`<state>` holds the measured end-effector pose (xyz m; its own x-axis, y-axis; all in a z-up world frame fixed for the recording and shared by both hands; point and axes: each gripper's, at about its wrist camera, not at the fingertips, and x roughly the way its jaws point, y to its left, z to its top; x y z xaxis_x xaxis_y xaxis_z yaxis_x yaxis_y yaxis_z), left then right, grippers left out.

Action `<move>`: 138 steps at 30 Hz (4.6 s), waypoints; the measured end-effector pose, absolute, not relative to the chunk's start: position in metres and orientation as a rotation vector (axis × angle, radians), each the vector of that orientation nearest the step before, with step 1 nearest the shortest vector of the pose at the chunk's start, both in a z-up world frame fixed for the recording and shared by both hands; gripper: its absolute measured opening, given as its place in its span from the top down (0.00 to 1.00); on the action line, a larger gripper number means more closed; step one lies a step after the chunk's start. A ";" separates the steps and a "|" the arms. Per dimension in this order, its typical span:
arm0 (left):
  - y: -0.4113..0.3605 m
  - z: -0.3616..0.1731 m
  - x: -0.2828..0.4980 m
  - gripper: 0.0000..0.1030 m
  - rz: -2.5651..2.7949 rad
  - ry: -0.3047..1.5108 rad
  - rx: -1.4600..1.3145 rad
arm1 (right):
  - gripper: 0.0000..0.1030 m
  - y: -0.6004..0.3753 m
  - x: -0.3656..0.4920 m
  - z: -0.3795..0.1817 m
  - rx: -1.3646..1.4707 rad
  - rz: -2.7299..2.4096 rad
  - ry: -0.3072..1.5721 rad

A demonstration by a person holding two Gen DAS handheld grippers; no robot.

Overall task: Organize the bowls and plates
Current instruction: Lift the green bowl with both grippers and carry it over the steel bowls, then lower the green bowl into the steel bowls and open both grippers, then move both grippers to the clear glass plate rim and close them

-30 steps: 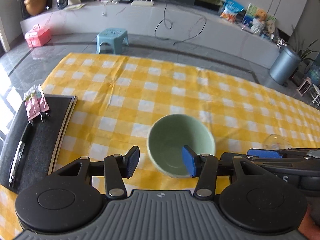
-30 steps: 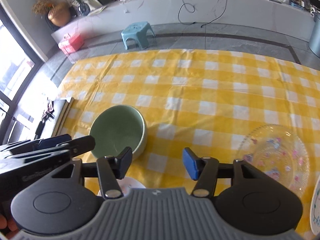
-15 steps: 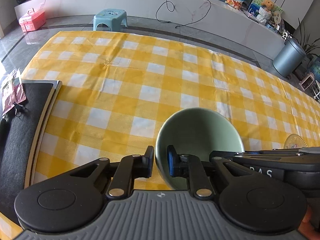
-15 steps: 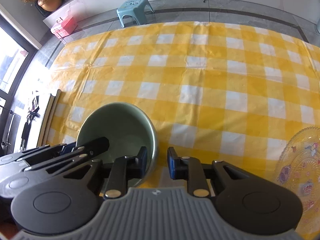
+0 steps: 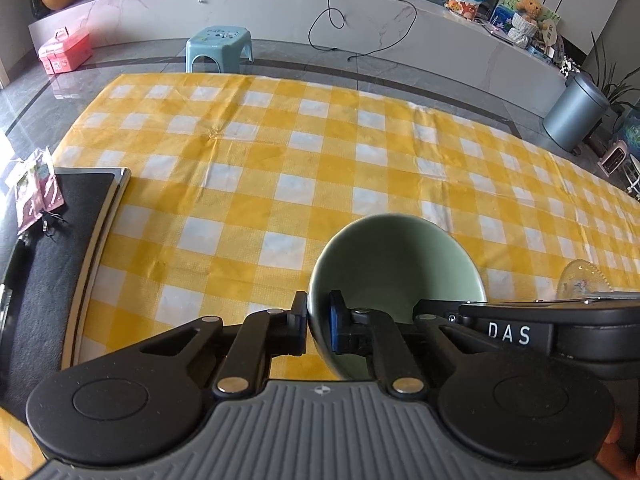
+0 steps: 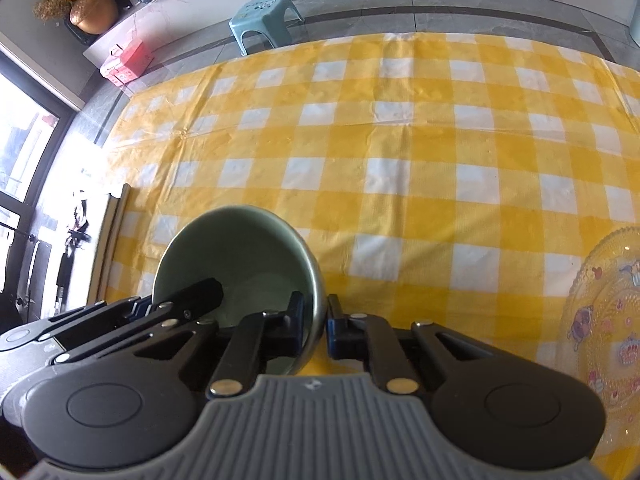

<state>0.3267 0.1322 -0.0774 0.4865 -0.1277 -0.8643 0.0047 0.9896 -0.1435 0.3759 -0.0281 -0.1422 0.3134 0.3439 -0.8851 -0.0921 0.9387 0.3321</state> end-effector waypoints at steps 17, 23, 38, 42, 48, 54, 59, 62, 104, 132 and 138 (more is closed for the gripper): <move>0.094 0.019 0.203 0.92 -0.113 0.954 -0.153 | 0.92 -0.094 0.228 -0.049 0.355 0.338 1.041; 0.081 0.030 0.167 0.92 -0.132 0.955 -0.144 | 0.92 -0.117 0.182 -0.038 0.381 0.348 1.029; 0.071 0.002 0.108 0.91 -0.139 0.963 -0.299 | 0.93 -0.155 0.111 -0.067 0.514 0.322 1.030; 0.071 -0.011 0.105 0.92 -0.114 0.967 -0.333 | 0.92 -0.154 0.109 -0.076 0.514 0.297 1.041; 0.066 -0.022 0.106 0.91 -0.085 0.987 -0.298 | 0.94 -0.146 0.109 -0.087 0.447 0.266 1.041; 0.061 -0.029 0.107 0.91 -0.073 0.997 -0.254 | 0.95 -0.144 0.113 -0.096 0.390 0.246 1.045; 0.057 -0.032 0.108 0.92 -0.063 0.997 -0.219 | 0.95 -0.141 0.115 -0.099 0.361 0.237 1.048; 0.055 -0.036 0.108 0.91 -0.050 0.998 -0.191 | 0.95 -0.139 0.115 -0.101 0.340 0.230 1.043; 0.020 0.005 0.114 0.60 -0.180 0.833 -0.252 | 0.70 -0.199 0.111 -0.051 0.361 0.231 0.869; -0.066 -0.056 0.304 0.54 -0.401 1.063 -0.001 | 0.60 -0.301 0.271 -0.123 0.358 0.181 0.910; -0.056 -0.082 0.331 0.54 -0.378 1.124 -0.013 | 0.69 -0.303 0.289 -0.139 0.328 0.136 0.964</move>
